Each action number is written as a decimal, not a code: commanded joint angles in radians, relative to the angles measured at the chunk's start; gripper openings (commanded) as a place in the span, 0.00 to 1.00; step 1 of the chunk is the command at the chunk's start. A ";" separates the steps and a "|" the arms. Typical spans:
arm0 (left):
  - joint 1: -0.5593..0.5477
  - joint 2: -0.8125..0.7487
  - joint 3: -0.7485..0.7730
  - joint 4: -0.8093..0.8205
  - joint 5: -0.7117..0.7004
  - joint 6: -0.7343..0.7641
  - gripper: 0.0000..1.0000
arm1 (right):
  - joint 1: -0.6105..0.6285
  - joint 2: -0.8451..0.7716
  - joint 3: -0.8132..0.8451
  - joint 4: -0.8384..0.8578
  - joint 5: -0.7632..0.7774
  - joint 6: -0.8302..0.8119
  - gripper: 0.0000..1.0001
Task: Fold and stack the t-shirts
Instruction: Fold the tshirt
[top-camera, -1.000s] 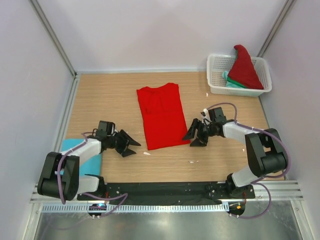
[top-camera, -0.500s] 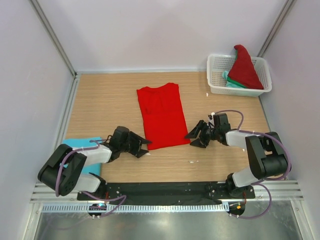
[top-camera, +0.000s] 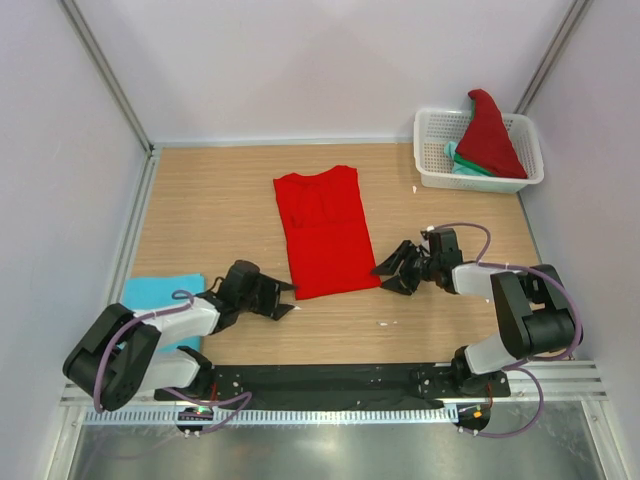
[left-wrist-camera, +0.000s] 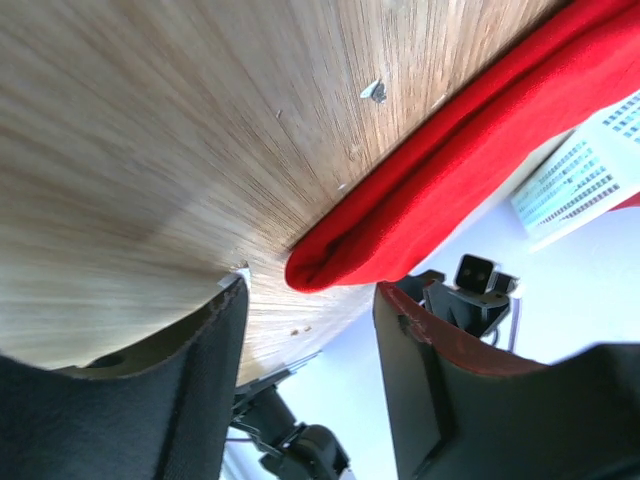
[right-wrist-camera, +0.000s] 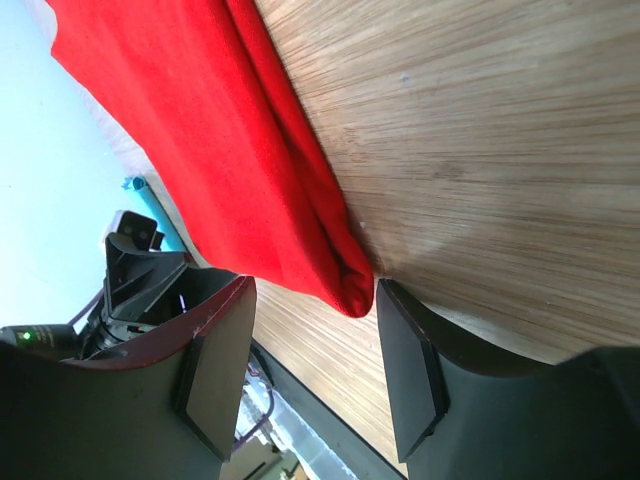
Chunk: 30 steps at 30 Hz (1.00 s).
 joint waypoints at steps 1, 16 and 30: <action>-0.014 -0.010 -0.020 -0.129 -0.067 -0.036 0.57 | -0.004 -0.024 -0.033 0.013 0.056 0.027 0.57; -0.020 0.056 -0.029 -0.105 -0.085 -0.117 0.50 | 0.001 -0.073 -0.117 0.053 0.090 0.160 0.51; -0.052 0.117 -0.035 -0.045 -0.124 -0.178 0.45 | 0.019 -0.015 -0.148 0.168 0.133 0.229 0.47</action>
